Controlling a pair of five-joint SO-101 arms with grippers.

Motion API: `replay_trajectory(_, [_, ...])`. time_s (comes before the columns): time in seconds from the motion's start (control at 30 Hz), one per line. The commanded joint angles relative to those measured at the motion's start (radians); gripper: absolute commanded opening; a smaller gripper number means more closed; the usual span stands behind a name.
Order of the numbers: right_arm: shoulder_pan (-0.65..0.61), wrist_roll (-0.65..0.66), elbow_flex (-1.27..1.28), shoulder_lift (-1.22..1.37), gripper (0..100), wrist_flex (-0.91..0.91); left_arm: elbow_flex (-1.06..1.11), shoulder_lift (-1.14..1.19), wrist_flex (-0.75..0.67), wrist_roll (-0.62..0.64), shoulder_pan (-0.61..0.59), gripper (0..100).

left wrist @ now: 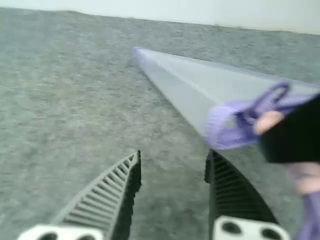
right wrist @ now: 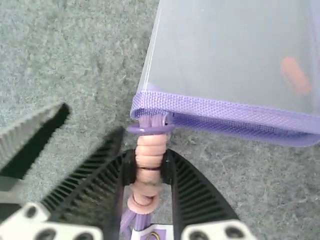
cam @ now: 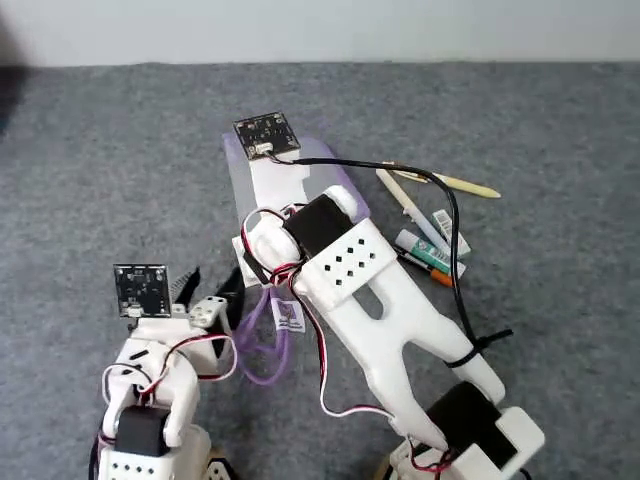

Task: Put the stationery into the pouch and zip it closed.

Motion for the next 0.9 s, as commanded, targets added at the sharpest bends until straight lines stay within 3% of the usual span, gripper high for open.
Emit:
replay_trajectory(0.0, [-0.015,0.029,-0.041,-0.048,0.8,0.005,-0.024,0.011,-0.023,0.041,0.037,22])
replay_trajectory(0.2, [-0.025,0.057,-0.040,-0.042,0.8,0.005,-0.104,0.012,-0.029,0.041,0.040,21])
replay_trajectory(0.6, [-0.077,0.057,-0.040,-0.047,0.8,0.079,-0.039,0.015,-0.118,0.041,0.015,21])
replay_trajectory(0.87, [-0.087,0.058,-0.044,-0.048,0.8,0.045,-0.013,0.011,-0.075,0.041,0.060,21])
